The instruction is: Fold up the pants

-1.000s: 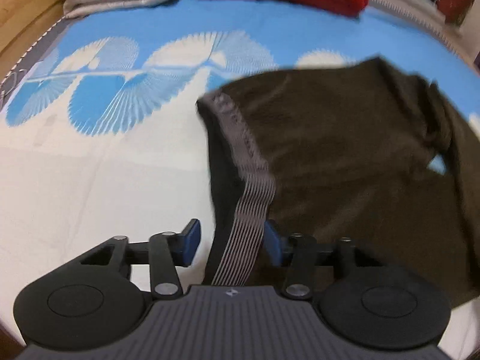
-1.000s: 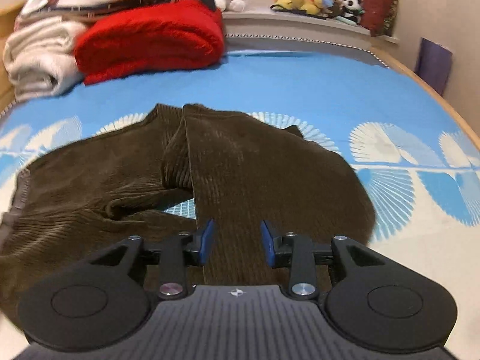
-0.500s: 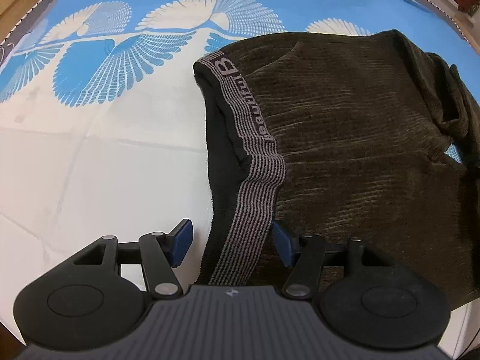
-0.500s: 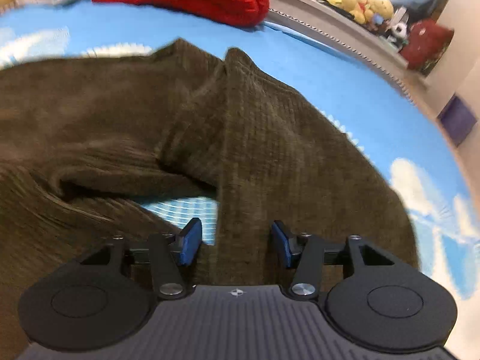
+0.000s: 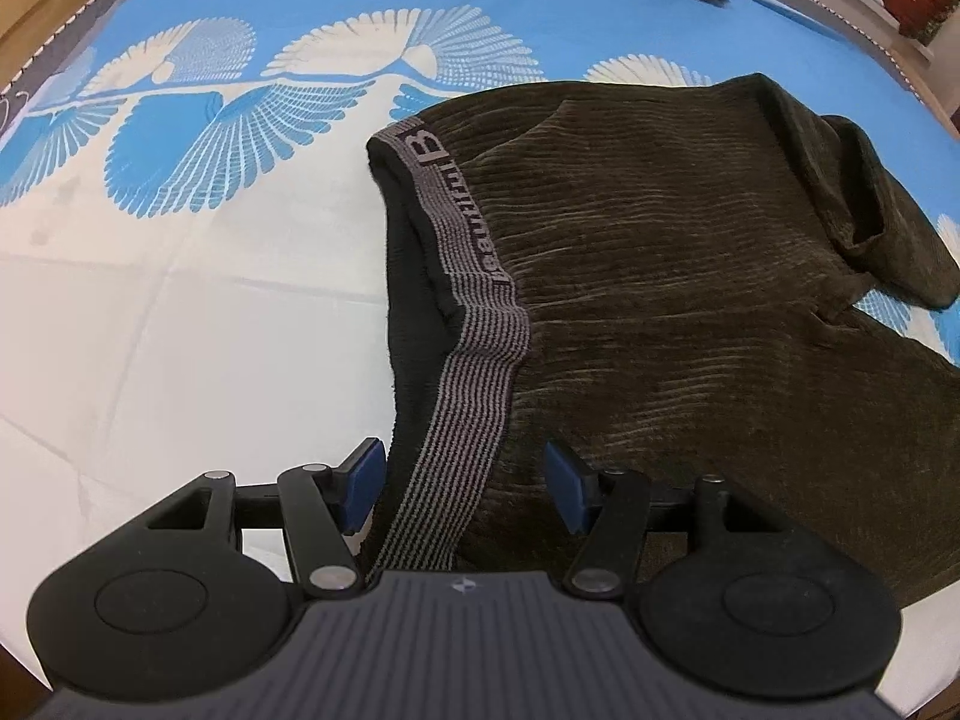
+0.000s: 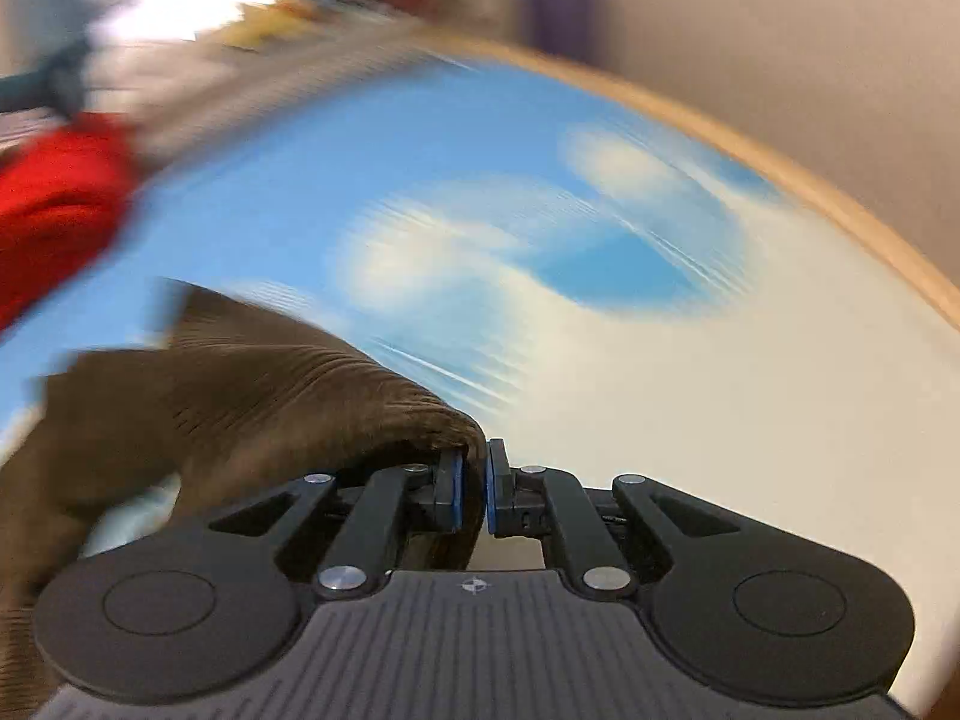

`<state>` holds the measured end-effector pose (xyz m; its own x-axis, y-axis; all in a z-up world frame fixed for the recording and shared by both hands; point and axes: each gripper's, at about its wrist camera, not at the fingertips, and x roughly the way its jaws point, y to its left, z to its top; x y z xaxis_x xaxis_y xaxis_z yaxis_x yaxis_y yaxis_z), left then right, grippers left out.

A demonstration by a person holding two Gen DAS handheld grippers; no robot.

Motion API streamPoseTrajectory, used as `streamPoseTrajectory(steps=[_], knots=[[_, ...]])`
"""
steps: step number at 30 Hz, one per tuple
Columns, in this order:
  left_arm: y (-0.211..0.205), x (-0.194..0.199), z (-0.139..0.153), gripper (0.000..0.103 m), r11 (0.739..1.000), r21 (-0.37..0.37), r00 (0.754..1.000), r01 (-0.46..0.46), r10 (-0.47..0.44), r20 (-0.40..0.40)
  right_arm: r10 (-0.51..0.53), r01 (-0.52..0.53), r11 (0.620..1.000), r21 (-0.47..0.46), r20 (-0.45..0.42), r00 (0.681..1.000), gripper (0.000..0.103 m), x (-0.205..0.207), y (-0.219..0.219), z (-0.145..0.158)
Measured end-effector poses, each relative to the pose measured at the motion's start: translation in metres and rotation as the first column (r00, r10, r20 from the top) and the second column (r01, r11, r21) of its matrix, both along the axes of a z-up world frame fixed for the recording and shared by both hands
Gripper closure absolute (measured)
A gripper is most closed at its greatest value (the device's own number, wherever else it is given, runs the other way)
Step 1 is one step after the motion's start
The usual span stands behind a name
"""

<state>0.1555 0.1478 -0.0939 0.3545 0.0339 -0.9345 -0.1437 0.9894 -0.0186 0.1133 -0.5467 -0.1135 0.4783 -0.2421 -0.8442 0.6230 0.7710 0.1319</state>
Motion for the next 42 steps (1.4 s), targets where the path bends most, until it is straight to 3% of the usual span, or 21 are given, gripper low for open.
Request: streamPoseTrajectory(steps=[3, 4, 5, 8, 11, 14, 15, 17, 18, 19, 22, 23, 25, 28, 30, 32, 34, 38, 40, 42], knots=[[-0.003, -0.001, 0.001, 0.038, 1.0, 0.002, 1.0, 0.011, -0.011, 0.001, -0.041, 0.078, 0.979, 0.189, -0.191, 0.981, 0.095, -0.049, -0.052, -0.049], [-0.003, -0.001, 0.001, 0.038, 1.0, 0.003, 1.0, 0.006, -0.006, -0.002, -0.049, 0.095, 0.969, 0.228, -0.196, 0.979, 0.087, -0.06, -0.062, -0.054], [-0.001, -0.001, 0.0, 0.036, 1.0, 0.002, 1.0, 0.001, -0.001, -0.004, -0.061, 0.104, 0.961, 0.256, -0.171, 0.983, 0.075, -0.07, -0.072, -0.052], [0.004, 0.001, -0.002, 0.034, 1.0, -0.003, 1.0, -0.015, 0.015, -0.012, -0.033, 0.051, 0.964, 0.26, -0.072, 0.997, 0.062, -0.086, -0.078, -0.034], [0.007, 0.003, -0.004, 0.034, 1.0, 0.005, 1.0, -0.025, 0.025, -0.019, 0.009, -0.003, 0.974, 0.227, -0.028, 1.0, 0.058, -0.09, -0.072, -0.013], [0.011, 0.004, -0.006, 0.034, 1.0, 0.01, 0.999, -0.028, 0.028, -0.026, -0.039, 0.049, 0.961, 0.272, -0.041, 0.998, 0.052, -0.105, -0.081, -0.008], [0.011, 0.005, -0.006, 0.034, 1.0, 0.01, 0.999, -0.027, 0.027, -0.026, -0.09, 0.106, 0.937, 0.333, -0.062, 0.994, 0.052, -0.113, -0.086, -0.016], [0.012, 0.007, -0.005, 0.034, 1.0, 0.008, 0.999, -0.023, 0.023, -0.021, -0.222, 0.245, 0.834, 0.494, -0.106, 0.969, 0.052, -0.128, -0.104, -0.041], [0.012, 0.008, -0.005, 0.033, 1.0, 0.008, 1.0, -0.023, 0.024, -0.02, -0.259, 0.273, 0.803, 0.53, -0.102, 0.961, 0.052, -0.13, -0.109, -0.046], [0.013, 0.008, -0.005, 0.033, 1.0, 0.009, 1.0, -0.024, 0.024, -0.018, -0.25, 0.25, 0.812, 0.527, -0.073, 0.965, 0.055, -0.127, -0.11, -0.043], [0.013, 0.009, -0.006, 0.032, 1.0, 0.017, 1.0, -0.018, 0.018, -0.021, -0.016, 0.016, 0.955, 0.297, -0.002, 1.0, 0.057, -0.107, -0.084, -0.009], [0.012, 0.009, -0.007, 0.032, 1.0, 0.018, 1.0, -0.01, 0.011, -0.025, 0.109, -0.111, 0.976, 0.186, 0.021, 0.994, 0.059, -0.101, -0.068, 0.005], [0.011, 0.008, -0.007, 0.032, 1.0, 0.025, 1.0, 0.003, -0.002, -0.026, 0.281, -0.282, 0.959, -0.019, -0.03, 0.959, 0.059, -0.095, -0.041, 0.02], [0.01, 0.007, -0.008, 0.032, 0.999, 0.03, 0.999, 0.009, -0.008, -0.031, 0.202, -0.212, 0.976, -0.05, -0.157, 0.967, 0.059, -0.099, -0.049, 0.009], [0.01, 0.008, -0.006, 0.032, 1.0, 0.022, 1.0, 0.01, -0.009, -0.02, 0.26, -0.269, 0.947, -0.173, -0.076, 0.963, 0.062, -0.1, -0.041, 0.021], [0.01, 0.008, -0.005, 0.032, 1.0, 0.012, 1.0, 0.004, -0.004, -0.016, 0.389, -0.374, 0.905, -0.203, 0.039, 0.92, 0.062, -0.098, -0.021, 0.032], [0.008, 0.009, -0.007, 0.032, 1.0, 0.005, 1.0, 0.003, -0.003, -0.022, 0.537, -0.508, 0.825, -0.248, 0.062, 0.841, 0.062, -0.09, 0.011, 0.031], [0.008, 0.008, -0.018, 0.027, 0.999, -0.053, 0.997, 0.007, -0.011, -0.075, 0.761, -0.747, 0.58, -0.325, -0.11, 0.639, 0.062, -0.058, 0.088, -0.002], [0.01, 0.007, -0.026, 0.027, 0.996, -0.088, 0.994, 0.014, -0.023, -0.107, 0.801, -0.81, 0.497, -0.311, -0.193, 0.566, 0.061, -0.049, 0.114, -0.021], [0.01, 0.006, -0.031, 0.025, 0.998, -0.066, 0.993, 0.014, -0.022, -0.12, 0.796, -0.842, 0.443, -0.308, -0.296, 0.527, 0.061, -0.039, 0.123, -0.046]])
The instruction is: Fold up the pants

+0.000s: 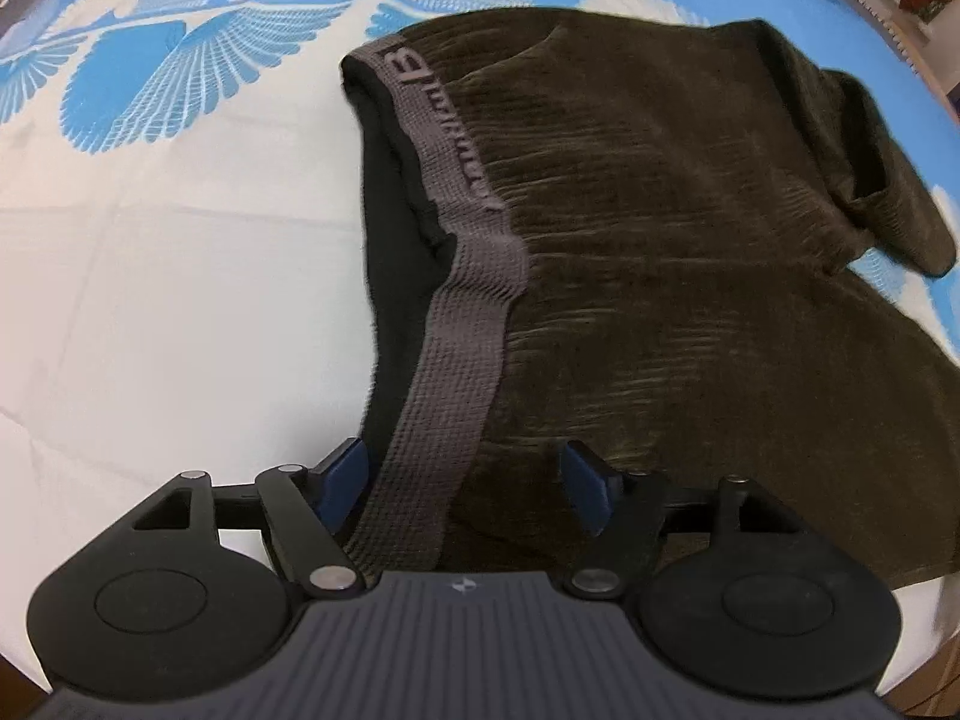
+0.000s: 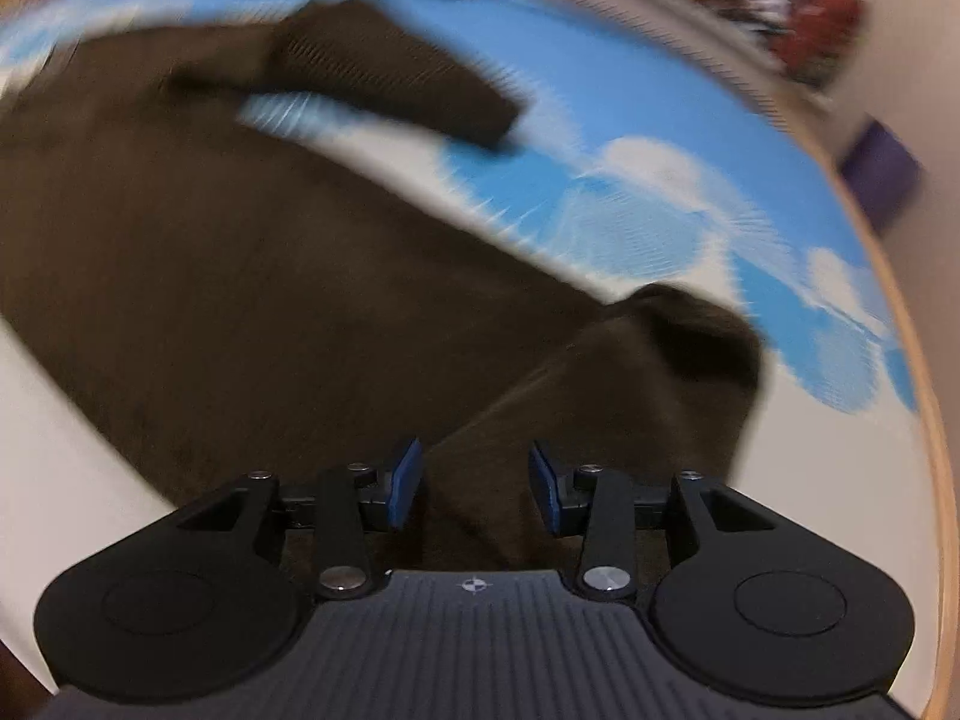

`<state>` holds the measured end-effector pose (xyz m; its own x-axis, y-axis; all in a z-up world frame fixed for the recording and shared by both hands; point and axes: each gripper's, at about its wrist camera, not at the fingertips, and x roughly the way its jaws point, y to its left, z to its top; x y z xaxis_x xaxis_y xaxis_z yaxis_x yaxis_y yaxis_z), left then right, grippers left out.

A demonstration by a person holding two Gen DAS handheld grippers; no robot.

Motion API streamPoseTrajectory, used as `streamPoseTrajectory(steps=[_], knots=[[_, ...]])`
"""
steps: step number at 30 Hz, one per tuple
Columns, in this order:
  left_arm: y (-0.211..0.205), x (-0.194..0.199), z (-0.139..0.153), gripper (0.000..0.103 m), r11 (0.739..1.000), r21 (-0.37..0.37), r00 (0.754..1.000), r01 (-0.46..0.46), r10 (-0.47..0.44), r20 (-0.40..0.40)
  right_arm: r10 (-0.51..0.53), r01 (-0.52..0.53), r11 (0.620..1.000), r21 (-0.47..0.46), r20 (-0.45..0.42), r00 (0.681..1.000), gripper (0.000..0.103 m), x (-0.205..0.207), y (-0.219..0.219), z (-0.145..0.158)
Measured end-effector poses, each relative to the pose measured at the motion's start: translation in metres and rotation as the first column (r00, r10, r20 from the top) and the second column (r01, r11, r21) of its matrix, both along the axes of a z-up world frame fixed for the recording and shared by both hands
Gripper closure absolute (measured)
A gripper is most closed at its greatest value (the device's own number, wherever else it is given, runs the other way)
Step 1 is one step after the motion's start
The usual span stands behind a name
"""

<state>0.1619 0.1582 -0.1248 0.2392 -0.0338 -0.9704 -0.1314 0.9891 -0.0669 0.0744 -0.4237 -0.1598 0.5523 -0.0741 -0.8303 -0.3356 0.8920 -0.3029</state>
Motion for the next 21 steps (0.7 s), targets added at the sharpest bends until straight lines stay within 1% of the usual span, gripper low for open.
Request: streamPoseTrajectory(steps=[1, 2, 3, 4, 5, 6, 7, 8, 9, 10, 11, 12, 13, 14, 15, 16, 17, 18, 19, 21], knots=[[0.001, 0.0, -0.002, 0.025, 1.0, 0.01, 1.0, -0.001, 0.001, -0.006, 0.003, -0.004, 0.999, -0.05, -0.023, 1.0, 0.061, 0.004, 0.003, -0.011], [0.003, 0.0, -0.005, 0.025, 1.0, 0.015, 1.0, -0.002, 0.003, -0.016, 0.017, -0.018, 0.998, -0.056, -0.025, 1.0, 0.062, 0.005, 0.004, -0.017], [0.004, 0.0, -0.007, 0.025, 1.0, 0.017, 1.0, -0.004, 0.005, -0.024, 0.024, -0.025, 0.999, -0.042, -0.021, 0.999, 0.064, 0.005, 0.001, -0.015], [0.005, 0.0, -0.008, 0.025, 1.0, 0.019, 1.0, -0.005, 0.005, -0.03, 0.01, -0.011, 1.0, -0.019, -0.018, 1.0, 0.083, 0.004, -0.003, -0.012], [0.005, 0.0, -0.01, 0.025, 1.0, 0.021, 0.999, -0.002, 0.003, -0.034, -0.028, 0.028, 0.999, 0.031, 0.002, 1.0, 0.09, 0.007, -0.012, -0.004], [0.005, 0.0, -0.011, 0.025, 1.0, 0.024, 0.999, 0.002, -0.001, -0.037, -0.1, 0.094, 0.989, 0.115, 0.044, 0.994, 0.09, 0.003, -0.032, 0.013], [0.005, 0.0, -0.012, 0.025, 1.0, 0.027, 0.999, 0.006, -0.005, -0.04, -0.231, 0.204, 0.953, 0.225, 0.103, 0.968, 0.091, 0.003, -0.059, 0.034], [0.005, 0.0, -0.013, 0.025, 1.0, 0.03, 0.999, 0.009, -0.008, -0.041, -0.362, 0.304, 0.9, 0.311, 0.149, 0.92, 0.091, -0.003, -0.087, 0.051], [0.005, -0.001, -0.014, 0.026, 0.999, 0.032, 0.999, 0.015, -0.013, -0.045, -0.507, 0.406, 0.82, 0.403, 0.181, 0.843, 0.091, -0.012, -0.117, 0.065], [0.004, 0.0, -0.015, 0.026, 0.999, 0.032, 0.999, 0.02, -0.019, -0.047, -0.652, 0.507, 0.711, 0.486, 0.187, 0.735, 0.091, -0.025, -0.15, 0.074], [0.003, -0.002, -0.016, 0.026, 0.999, 0.032, 0.998, 0.029, -0.028, -0.05, -0.783, 0.611, 0.579, 0.54, 0.159, 0.602, 0.091, -0.041, -0.182, 0.075], [0.003, -0.003, -0.017, 0.026, 0.999, 0.033, 0.998, 0.036, -0.034, -0.053, -0.875, 0.698, 0.446, 0.56, 0.107, 0.472, 0.091, -0.056, -0.208, 0.07], [0.003, -0.004, -0.017, 0.026, 0.999, 0.034, 0.998, 0.042, -0.04, -0.056, -0.94, 0.774, 0.298, 0.559, 0.029, 0.341, 0.092, -0.073, -0.233, 0.058], [0.003, -0.005, -0.018, 0.026, 0.998, 0.033, 0.997, 0.046, -0.044, -0.057, -0.969, 0.817, 0.165, 0.553, -0.061, 0.238, 0.092, -0.089, -0.253, 0.043], [0.004, -0.006, -0.019, 0.026, 0.998, 0.032, 0.997, 0.047, -0.045, -0.06, -0.969, 0.819, 0.057, 0.571, -0.165, 0.183, 0.092, -0.103, -0.268, 0.026], [0.005, -0.007, -0.02, 0.027, 0.998, 0.031, 0.997, 0.046, -0.044, -0.062, -0.958, 0.814, -0.009, 0.581, -0.239, 0.16, 0.091, -0.111, -0.277, 0.013], [0.007, -0.007, -0.021, 0.027, 0.999, 0.028, 0.997, 0.037, -0.035, -0.066, -0.952, 0.816, -0.036, 0.577, -0.267, 0.147, 0.091, -0.116, -0.281, 0.007], [0.01, -0.007, -0.022, 0.029, 0.999, 0.02, 0.997, 0.028, -0.026, -0.068, -0.948, 0.815, -0.047, 0.578, -0.282, 0.146, 0.091, -0.116, -0.283, 0.001], [0.012, -0.008, -0.023, 0.03, 1.0, 0.009, 0.997, 0.018, -0.018, -0.069, -0.944, 0.807, -0.044, 0.589, -0.289, 0.159, 0.091, -0.115, -0.282, 0.0], [0.015, -0.008, -0.023, 0.034, 1.0, -0.002, 0.998, 0.007, -0.007, -0.069, -0.938, 0.806, -0.011, 0.592, -0.286, 0.198, 0.088, -0.104, -0.282, -0.002]])
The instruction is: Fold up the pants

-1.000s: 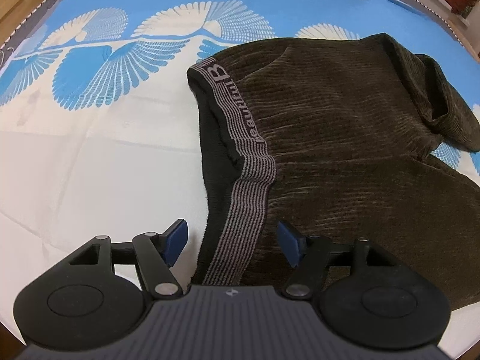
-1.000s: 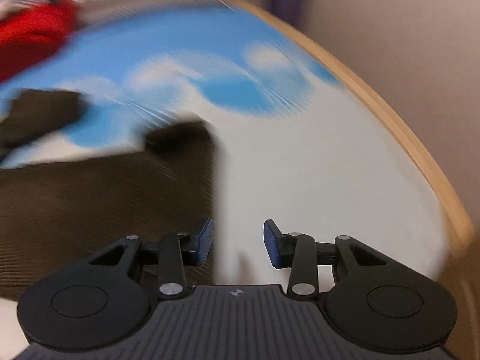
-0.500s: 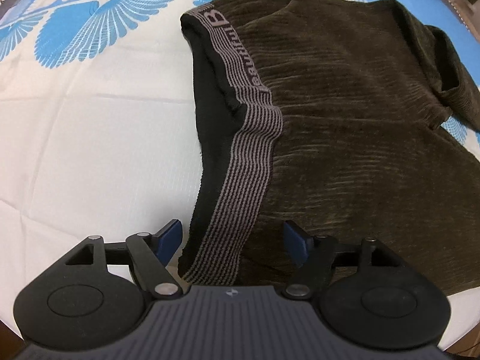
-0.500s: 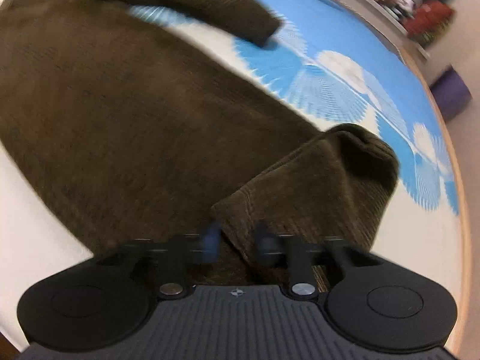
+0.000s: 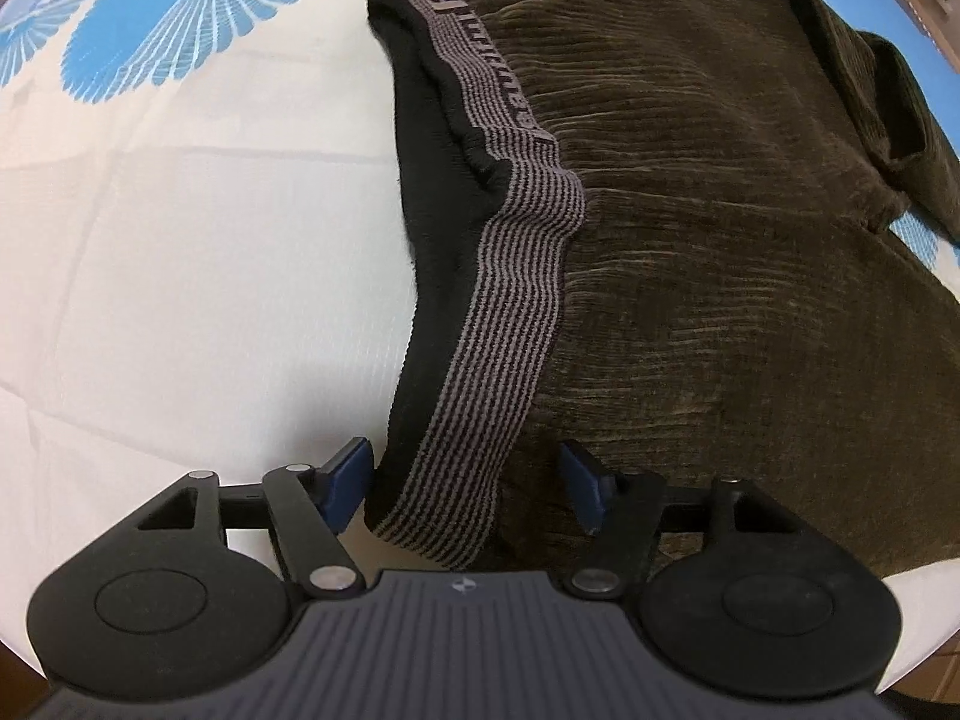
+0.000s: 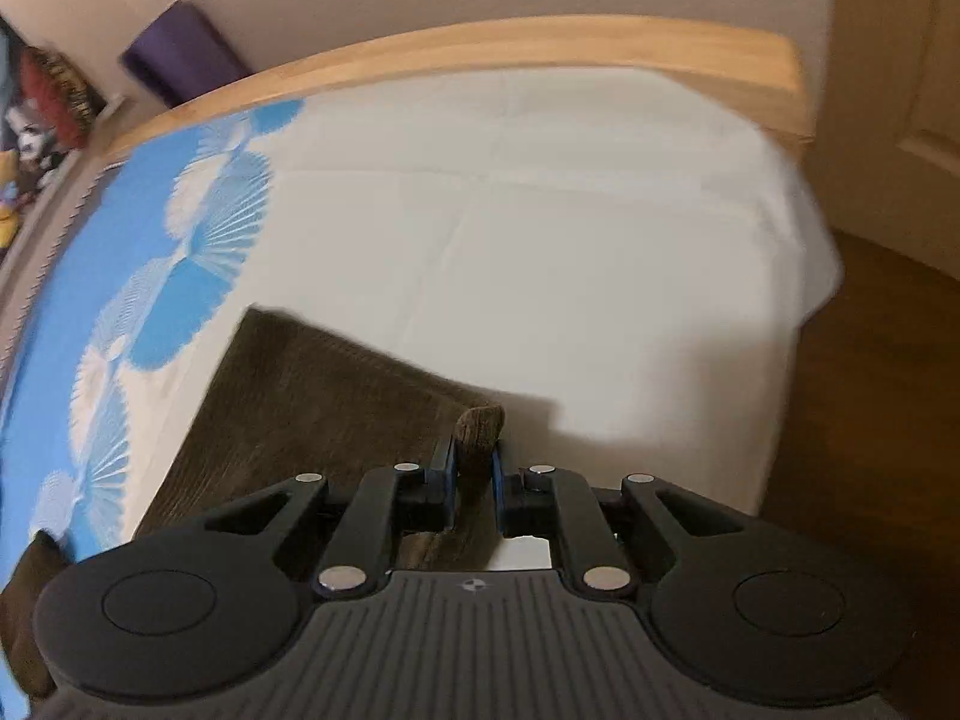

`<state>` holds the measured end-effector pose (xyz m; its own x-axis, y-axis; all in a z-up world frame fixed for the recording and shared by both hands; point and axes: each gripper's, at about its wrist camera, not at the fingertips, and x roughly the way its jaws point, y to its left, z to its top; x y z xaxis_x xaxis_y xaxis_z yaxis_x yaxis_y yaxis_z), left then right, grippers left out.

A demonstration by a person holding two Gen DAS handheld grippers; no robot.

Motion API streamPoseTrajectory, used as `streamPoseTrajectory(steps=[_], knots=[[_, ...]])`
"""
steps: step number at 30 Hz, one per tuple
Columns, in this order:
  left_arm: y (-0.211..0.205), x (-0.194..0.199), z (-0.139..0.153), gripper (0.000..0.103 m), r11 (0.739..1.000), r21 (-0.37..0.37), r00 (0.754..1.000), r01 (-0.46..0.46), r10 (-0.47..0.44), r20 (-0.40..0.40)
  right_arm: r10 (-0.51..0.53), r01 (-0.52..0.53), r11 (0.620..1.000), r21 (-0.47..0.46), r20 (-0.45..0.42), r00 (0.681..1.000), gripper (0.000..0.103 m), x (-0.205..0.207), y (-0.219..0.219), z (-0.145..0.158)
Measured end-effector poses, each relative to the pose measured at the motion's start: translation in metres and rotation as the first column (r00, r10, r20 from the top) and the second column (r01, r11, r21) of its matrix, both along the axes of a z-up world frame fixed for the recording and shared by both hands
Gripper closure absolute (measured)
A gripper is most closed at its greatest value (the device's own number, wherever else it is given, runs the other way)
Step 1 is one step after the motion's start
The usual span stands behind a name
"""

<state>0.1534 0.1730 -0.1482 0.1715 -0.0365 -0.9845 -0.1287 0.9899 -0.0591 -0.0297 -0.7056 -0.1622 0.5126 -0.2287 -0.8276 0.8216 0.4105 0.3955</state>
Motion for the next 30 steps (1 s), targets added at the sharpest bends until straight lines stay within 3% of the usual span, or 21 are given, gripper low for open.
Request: streamPoseTrajectory(steps=[4, 6, 8, 13, 15, 17, 20, 21, 22, 23, 24, 26, 28, 30], knots=[[-0.003, -0.003, 0.0, 0.048, 0.999, 0.018, 0.999, 0.035, -0.035, 0.016, 0.018, -0.018, 1.0, -0.005, -0.034, 0.999, 0.089, 0.002, 0.009, -0.004], [-0.005, -0.005, 0.003, 0.064, 0.998, 0.027, 0.998, 0.061, -0.062, 0.032, 0.001, -0.001, 1.0, -0.014, -0.026, 1.0, 0.092, 0.011, 0.001, -0.003], [-0.006, -0.006, 0.01, 0.08, 0.997, 0.027, 0.995, 0.077, -0.078, 0.054, -0.02, 0.022, 0.999, -0.039, 0.035, 0.999, 0.093, 0.011, 0.002, 0.007], [0.0, -0.02, 0.041, 0.082, 0.993, -0.012, 0.986, 0.114, -0.112, 0.123, 0.003, 0.036, 0.986, -0.161, 0.238, 0.971, 0.093, 0.011, 0.009, 0.047], [0.0, -0.027, 0.042, 0.083, 0.991, 0.002, 0.986, 0.134, -0.133, 0.105, 0.014, 0.02, 0.982, -0.19, 0.177, 0.984, 0.093, 0.017, 0.011, 0.045], [-0.001, -0.03, 0.041, 0.082, 0.988, 0.029, 0.985, 0.153, -0.155, 0.078, -0.004, 0.009, 0.987, -0.162, 0.033, 0.999, 0.092, 0.024, 0.009, 0.028], [-0.012, -0.028, 0.032, 0.076, 0.977, 0.084, 0.979, 0.197, -0.2, 0.03, 0.063, -0.074, 0.992, -0.098, -0.117, 0.991, 0.088, 0.034, 0.011, 0.007], [-0.014, -0.027, 0.033, 0.07, 0.974, 0.107, 0.978, 0.199, -0.203, 0.037, 0.071, -0.091, 0.988, -0.123, -0.155, 0.985, 0.088, 0.036, 0.013, 0.008], [-0.016, -0.024, 0.037, 0.07, 0.973, 0.129, 0.979, 0.189, -0.198, 0.056, 0.069, -0.098, 0.982, -0.163, -0.174, 0.982, 0.079, 0.037, 0.015, 0.012], [-0.018, -0.022, 0.044, 0.071, 0.972, 0.161, 0.976, 0.173, -0.191, 0.1, 0.059, -0.094, 0.976, -0.198, -0.177, 0.982, 0.069, 0.039, 0.018, 0.018], [-0.021, -0.021, 0.052, 0.07, 0.97, 0.176, 0.97, 0.166, -0.193, 0.145, 0.046, -0.088, 0.968, -0.237, -0.175, 0.983, 0.065, 0.041, 0.02, 0.024], [-0.026, -0.021, 0.061, 0.07, 0.976, 0.127, 0.958, 0.175, -0.198, 0.205, 0.041, -0.088, 0.945, -0.316, -0.154, 0.987, 0.063, 0.041, 0.031, 0.04], [-0.038, -0.018, 0.06, 0.07, 0.976, 0.064, 0.951, 0.209, -0.218, 0.217, 0.088, -0.119, 0.923, -0.365, -0.103, 0.991, 0.062, 0.043, 0.044, 0.054], [-0.05, -0.016, 0.044, 0.064, 0.965, 0.058, 0.95, 0.256, -0.262, 0.169, 0.16, -0.167, 0.903, -0.396, -0.051, 0.986, 0.062, 0.05, 0.059, 0.066]])
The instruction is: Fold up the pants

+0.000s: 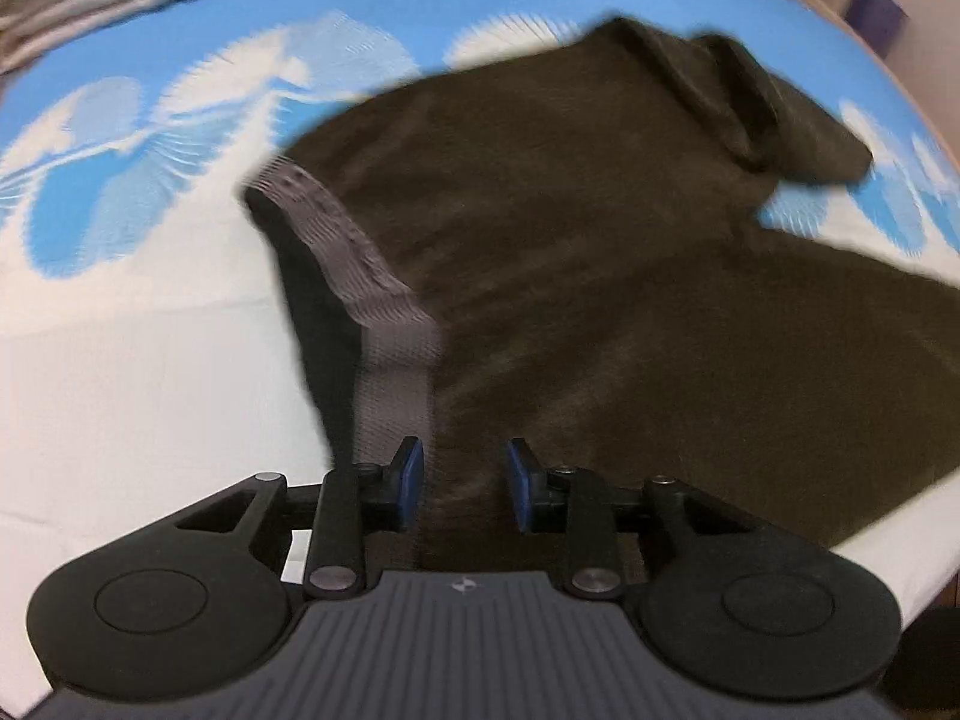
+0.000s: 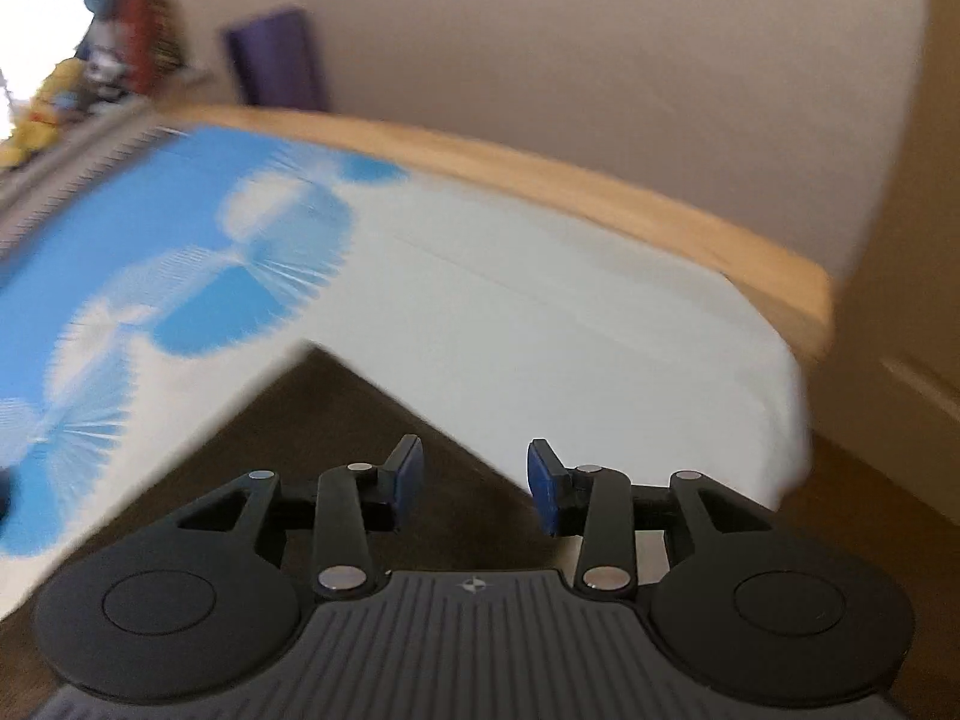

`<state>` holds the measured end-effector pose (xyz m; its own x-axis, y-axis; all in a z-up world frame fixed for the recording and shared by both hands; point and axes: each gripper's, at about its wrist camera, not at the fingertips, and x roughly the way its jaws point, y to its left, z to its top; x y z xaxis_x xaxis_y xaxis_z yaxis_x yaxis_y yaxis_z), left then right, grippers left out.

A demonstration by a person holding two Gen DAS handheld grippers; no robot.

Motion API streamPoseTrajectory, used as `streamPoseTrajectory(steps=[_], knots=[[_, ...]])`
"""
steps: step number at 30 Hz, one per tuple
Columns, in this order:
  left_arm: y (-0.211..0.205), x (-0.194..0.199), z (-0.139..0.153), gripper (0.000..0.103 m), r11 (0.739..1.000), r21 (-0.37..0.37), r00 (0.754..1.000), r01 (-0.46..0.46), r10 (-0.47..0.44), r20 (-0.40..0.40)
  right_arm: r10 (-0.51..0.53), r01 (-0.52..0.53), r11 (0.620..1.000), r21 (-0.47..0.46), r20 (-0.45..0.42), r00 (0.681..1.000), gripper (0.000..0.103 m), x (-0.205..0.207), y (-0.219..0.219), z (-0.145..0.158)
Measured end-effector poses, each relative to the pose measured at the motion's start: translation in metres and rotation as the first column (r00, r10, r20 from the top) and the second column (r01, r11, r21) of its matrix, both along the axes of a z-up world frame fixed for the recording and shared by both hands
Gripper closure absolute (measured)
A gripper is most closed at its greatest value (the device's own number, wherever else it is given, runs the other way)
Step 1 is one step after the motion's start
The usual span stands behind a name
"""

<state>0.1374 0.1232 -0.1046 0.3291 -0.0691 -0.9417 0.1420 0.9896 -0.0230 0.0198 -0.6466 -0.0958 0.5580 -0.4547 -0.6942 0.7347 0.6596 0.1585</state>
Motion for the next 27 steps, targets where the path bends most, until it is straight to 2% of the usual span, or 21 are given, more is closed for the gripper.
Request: streamPoseTrajectory(steps=[1, 2, 3, 4, 5, 7, 9, 11, 13, 17, 19, 21, 24, 26, 27], knots=[[-0.002, -0.002, -0.014, 0.06, 0.999, 0.032, 0.999, 0.007, -0.006, -0.049, 0.045, -0.045, 0.999, -0.017, 0.024, 0.999, 0.062, 0.005, 0.009, 0.005], [-0.006, -0.003, -0.032, 0.06, 0.995, 0.099, 0.992, 0.021, -0.008, -0.127, 0.095, -0.094, 0.995, -0.036, 0.045, 0.994, 0.062, 0.006, 0.018, 0.013], [-0.014, -0.007, -0.046, 0.059, 0.982, 0.17, 0.986, 0.079, -0.052, -0.159, 0.147, -0.144, 0.988, -0.052, 0.066, 0.987, 0.062, 0.012, 0.028, 0.017], [-0.023, -0.008, -0.044, 0.059, 0.972, 0.201, 0.986, 0.12, -0.092, -0.142, 0.19, -0.186, 0.981, -0.058, 0.086, 0.978, 0.062, 0.017, 0.036, 0.021], [-0.029, -0.007, -0.037, 0.059, 0.971, 0.208, 0.988, 0.119, -0.096, -0.121, 0.236, -0.231, 0.971, -0.055, 0.108, 0.966, 0.062, 0.024, 0.043, 0.024], [-0.031, -0.005, -0.018, 0.059, 0.984, 0.164, 0.996, 0.076, -0.067, -0.06, 0.314, -0.312, 0.949, -0.033, 0.155, 0.937, 0.062, 0.037, 0.058, 0.029], [-0.041, -0.005, 0.007, 0.059, 0.99, 0.126, 0.996, 0.066, -0.073, 0.05, 0.392, -0.396, 0.918, -0.022, 0.199, 0.898, 0.066, 0.053, 0.075, 0.034], [-0.051, -0.001, 0.022, 0.059, 0.994, 0.096, 0.991, 0.049, -0.06, 0.12, 0.459, -0.467, 0.884, -0.023, 0.238, 0.856, 0.086, 0.067, 0.094, 0.039], [-0.068, 0.005, 0.037, 0.059, 0.997, 0.069, 0.978, 0.035, -0.049, 0.201, 0.5, -0.517, 0.856, -0.013, 0.281, 0.819, 0.09, 0.079, 0.111, 0.046], [-0.108, 0.008, 0.061, 0.059, 0.997, 0.075, 0.937, 0.01, -0.035, 0.348, 0.534, -0.581, 0.813, 0.038, 0.349, 0.77, 0.089, 0.109, 0.139, 0.054], [-0.128, 0.018, 0.074, 0.056, 0.999, 0.049, 0.934, 0.004, -0.021, 0.356, 0.562, -0.606, 0.794, 0.035, 0.335, 0.756, 0.087, 0.128, 0.156, 0.057], [-0.153, 0.031, 0.094, 0.047, 0.999, 0.037, 0.926, -0.003, -0.011, 0.378, 0.571, -0.616, 0.787, 0.032, 0.338, 0.748, 0.081, 0.14, 0.171, 0.06], [-0.181, 0.042, 0.111, 0.039, 1.0, -0.007, 0.881, 0.001, 0.003, 0.473, 0.553, -0.615, 0.786, 0.067, 0.37, 0.747, 0.08, 0.165, 0.183, 0.058], [-0.194, 0.043, 0.102, 0.039, 0.999, -0.011, 0.852, 0.04, -0.029, 0.522, 0.553, -0.615, 0.785, 0.075, 0.365, 0.749, 0.08, 0.185, 0.194, 0.054], [-0.202, 0.044, 0.09, 0.041, 0.998, 0.026, 0.858, 0.052, -0.058, 0.51, 0.559, -0.62, 0.781, 0.076, 0.357, 0.748, 0.08, 0.193, 0.198, 0.051]])
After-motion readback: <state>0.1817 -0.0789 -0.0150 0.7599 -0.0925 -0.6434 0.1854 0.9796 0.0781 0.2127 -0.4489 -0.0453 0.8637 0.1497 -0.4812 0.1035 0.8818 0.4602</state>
